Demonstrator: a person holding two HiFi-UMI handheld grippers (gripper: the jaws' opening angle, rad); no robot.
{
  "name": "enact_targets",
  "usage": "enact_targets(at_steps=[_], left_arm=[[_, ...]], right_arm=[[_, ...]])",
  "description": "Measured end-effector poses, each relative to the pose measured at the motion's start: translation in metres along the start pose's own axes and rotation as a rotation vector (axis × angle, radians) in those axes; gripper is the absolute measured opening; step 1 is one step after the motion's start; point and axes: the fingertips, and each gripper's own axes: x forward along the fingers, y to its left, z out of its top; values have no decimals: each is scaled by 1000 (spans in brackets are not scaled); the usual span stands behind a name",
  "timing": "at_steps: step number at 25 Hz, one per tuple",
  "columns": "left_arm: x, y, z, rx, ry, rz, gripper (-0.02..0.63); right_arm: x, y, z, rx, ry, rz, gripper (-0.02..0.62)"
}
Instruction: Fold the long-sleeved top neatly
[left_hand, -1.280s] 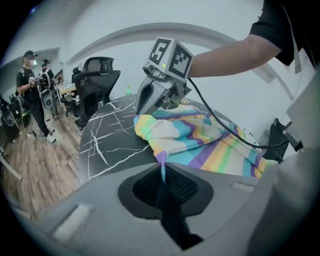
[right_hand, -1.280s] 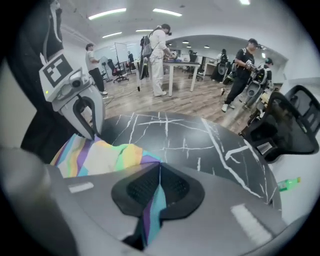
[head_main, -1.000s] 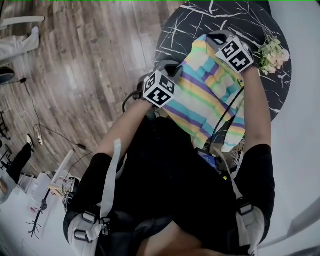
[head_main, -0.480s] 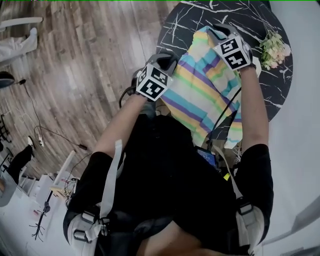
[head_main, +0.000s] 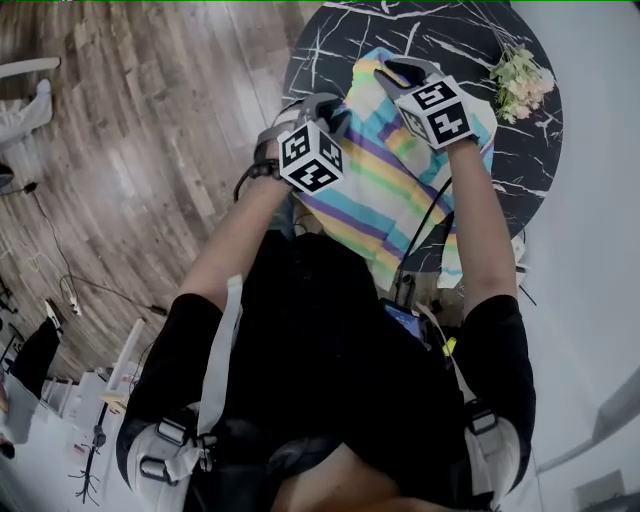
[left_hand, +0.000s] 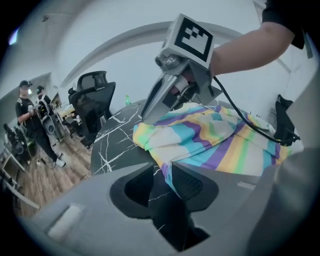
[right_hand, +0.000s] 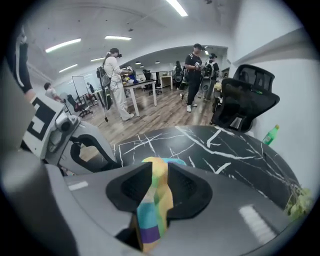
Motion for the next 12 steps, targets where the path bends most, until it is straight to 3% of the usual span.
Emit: enact_targets(at_steps=[2, 4, 6, 12], left_arm=[[7, -3, -1, 60, 27, -1, 115], [11, -5, -4, 80, 47, -8, 47], [10, -5, -5, 65, 39, -12, 34], [-10, 2, 5, -6, -51, -17, 28]], right_arm=[[8, 5, -5, 32, 24, 21, 110], [14, 7, -9, 32, 42, 24, 93], [15, 5, -7, 11, 34, 19, 18], [8, -5, 15, -37, -5, 48, 12]])
